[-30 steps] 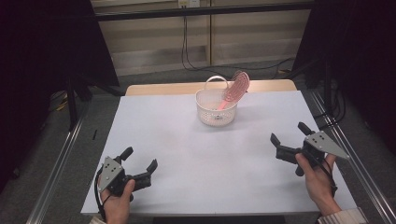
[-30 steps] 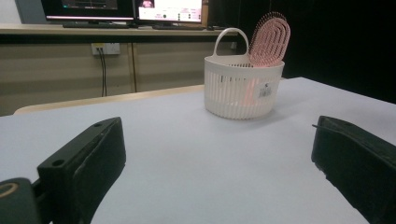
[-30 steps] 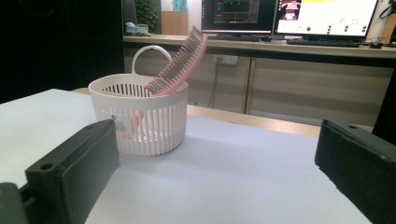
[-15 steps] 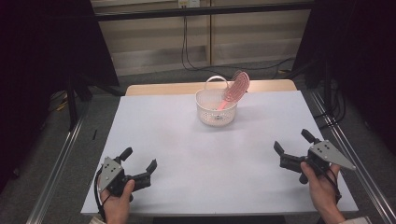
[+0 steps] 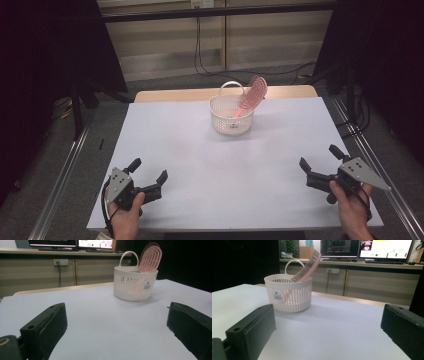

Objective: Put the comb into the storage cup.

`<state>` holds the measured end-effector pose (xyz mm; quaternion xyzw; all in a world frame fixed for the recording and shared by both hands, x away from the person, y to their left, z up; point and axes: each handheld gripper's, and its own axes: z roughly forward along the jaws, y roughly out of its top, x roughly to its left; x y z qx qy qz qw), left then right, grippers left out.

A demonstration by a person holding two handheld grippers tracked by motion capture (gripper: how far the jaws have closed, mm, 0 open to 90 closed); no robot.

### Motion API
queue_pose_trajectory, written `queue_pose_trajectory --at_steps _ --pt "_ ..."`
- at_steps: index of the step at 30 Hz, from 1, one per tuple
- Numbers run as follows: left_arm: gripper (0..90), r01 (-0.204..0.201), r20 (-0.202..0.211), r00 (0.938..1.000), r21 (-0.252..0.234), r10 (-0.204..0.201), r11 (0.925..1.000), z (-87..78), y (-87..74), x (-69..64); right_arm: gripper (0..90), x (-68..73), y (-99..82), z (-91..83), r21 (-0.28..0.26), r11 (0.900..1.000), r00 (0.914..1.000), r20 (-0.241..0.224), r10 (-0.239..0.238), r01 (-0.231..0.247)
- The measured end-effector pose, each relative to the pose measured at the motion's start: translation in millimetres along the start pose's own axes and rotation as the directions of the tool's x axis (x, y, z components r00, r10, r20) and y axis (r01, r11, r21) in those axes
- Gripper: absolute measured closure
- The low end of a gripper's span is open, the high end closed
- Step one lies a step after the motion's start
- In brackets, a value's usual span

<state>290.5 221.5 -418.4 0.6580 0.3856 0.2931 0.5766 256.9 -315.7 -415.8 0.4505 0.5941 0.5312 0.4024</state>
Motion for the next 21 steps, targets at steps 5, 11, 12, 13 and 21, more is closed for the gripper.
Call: queue_pose_trajectory --at_steps 5,11,12,13,21 --pt "3.1 0.0 -0.01 1.0 0.003 0.0 1.0 -1.1 -0.7 -0.2 0.0 -2.8 -2.0 -4.6 0.003 1.0 0.9999 0.012 0.007 -0.007" --pt "3.0 0.0 -0.02 0.9998 -0.003 0.0 1.0 -4.8 -1.1 2.7 0.0 -4.5 -5.5 -9.2 0.001 1.0 0.9993 0.037 0.001 -0.001" --pt "3.0 0.0 -0.021 0.9998 -0.008 0.0 1.0 -5.0 -1.4 2.0 0.0 -4.8 -7.4 -10.8 0.007 1.0 0.999 0.046 -0.001 0.001" --pt "3.0 -0.005 -0.013 0.9999 -0.008 0.005 1.0 -4.9 -1.5 1.5 0.0 -5.0 -9.0 -11.9 0.013 0.9999 0.9986 0.051 -0.007 0.007" --pt "3.0 -0.002 0.003 1.0 -0.005 0.002 1.0 -1.0 0.7 0.1 0.0 -3.4 -10.8 -5.1 0.012 0.9996 0.999 0.035 0.027 -0.027"
